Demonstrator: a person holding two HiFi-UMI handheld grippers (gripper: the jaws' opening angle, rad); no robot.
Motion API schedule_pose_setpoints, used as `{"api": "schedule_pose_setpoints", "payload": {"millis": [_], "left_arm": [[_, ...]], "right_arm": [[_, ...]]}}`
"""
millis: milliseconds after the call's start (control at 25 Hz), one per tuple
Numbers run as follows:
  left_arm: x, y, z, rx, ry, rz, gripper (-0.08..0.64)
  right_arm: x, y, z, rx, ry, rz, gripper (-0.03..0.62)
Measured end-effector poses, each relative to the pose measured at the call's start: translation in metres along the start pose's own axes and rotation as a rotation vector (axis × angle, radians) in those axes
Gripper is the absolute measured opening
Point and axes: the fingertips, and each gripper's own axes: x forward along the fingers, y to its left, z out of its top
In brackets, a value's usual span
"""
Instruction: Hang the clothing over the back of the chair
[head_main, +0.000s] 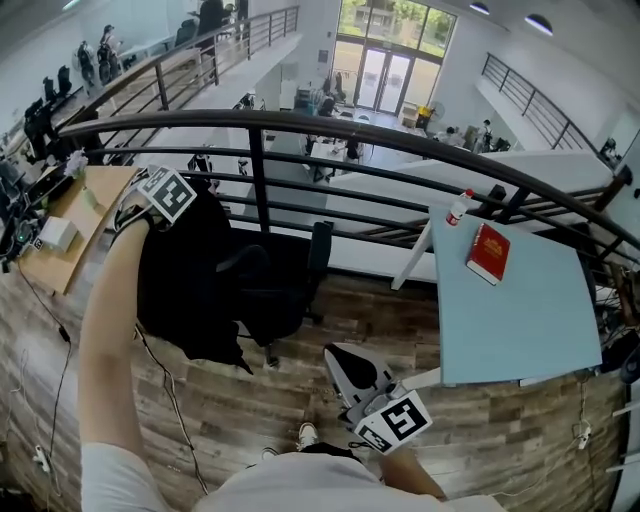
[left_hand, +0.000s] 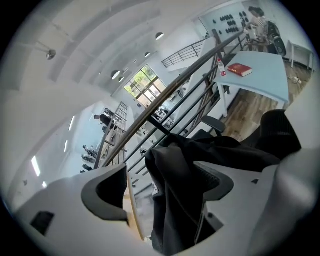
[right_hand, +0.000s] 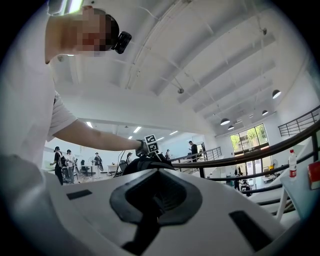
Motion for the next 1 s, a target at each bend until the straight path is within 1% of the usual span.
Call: {"api": "schedule_pose_setpoints", "payload": {"millis": [160, 200, 320, 400, 520, 680, 720, 760, 800, 840, 880, 960, 1000], "left_arm": [[-0.007, 0.007, -0.001, -0.007, -0.008, 0.005, 0.414], [-0.011, 0.011, 0.001, -0.013, -0.015, 0.017, 0.416], [-0.026, 0.033, 0.004, -0.025, -0.032, 0.096, 0.416], [-0.035, 0.051, 0.004, -0.03, -0.039, 0.167, 0.416], [-0.045, 0.073, -0.002, 0.003, -0.028, 0.286, 0.416], [-0.045, 0.074, -0.012, 0.063, -0.001, 0.339, 0.416], [-0.045, 0.076, -0.014, 0.069, 0.002, 0.35, 0.416], [-0.046, 0.079, -0.015, 0.057, -0.004, 0.357, 0.417], [-0.048, 0.084, -0.014, 0.017, -0.027, 0.352, 0.419], [-0.05, 0.088, -0.012, -0.053, -0.069, 0.331, 0.419], [-0.051, 0.091, -0.01, -0.153, -0.124, 0.287, 0.419], [-0.048, 0.09, -0.011, -0.421, -0.23, 0.137, 0.417], [-0.047, 0.09, -0.016, -0.541, -0.264, 0.073, 0.417]], "right_arm": [[-0.002, 0.003, 0.0, -0.001, -0.001, -0.006, 0.015], [-0.002, 0.003, 0.0, -0.002, -0.003, -0.006, 0.015], [-0.003, 0.006, 0.002, -0.006, -0.006, -0.003, 0.015], [-0.003, 0.006, 0.003, -0.008, -0.009, -0.003, 0.015], [-0.003, 0.008, 0.002, -0.01, -0.012, 0.0, 0.015], [-0.001, 0.011, 0.001, -0.012, -0.009, 0.009, 0.015], [-0.001, 0.012, 0.001, -0.012, -0.008, 0.01, 0.015], [-0.002, 0.012, 0.0, -0.011, -0.008, 0.01, 0.015], [-0.002, 0.011, 0.0, -0.01, -0.008, 0.009, 0.015], [-0.002, 0.011, 0.0, -0.009, -0.007, 0.008, 0.015], [-0.003, 0.01, -0.001, -0.008, -0.006, 0.006, 0.015], [-0.005, 0.01, -0.002, -0.004, -0.001, 0.002, 0.015], [-0.006, 0.01, -0.003, -0.003, 0.001, 0.001, 0.015]]}}
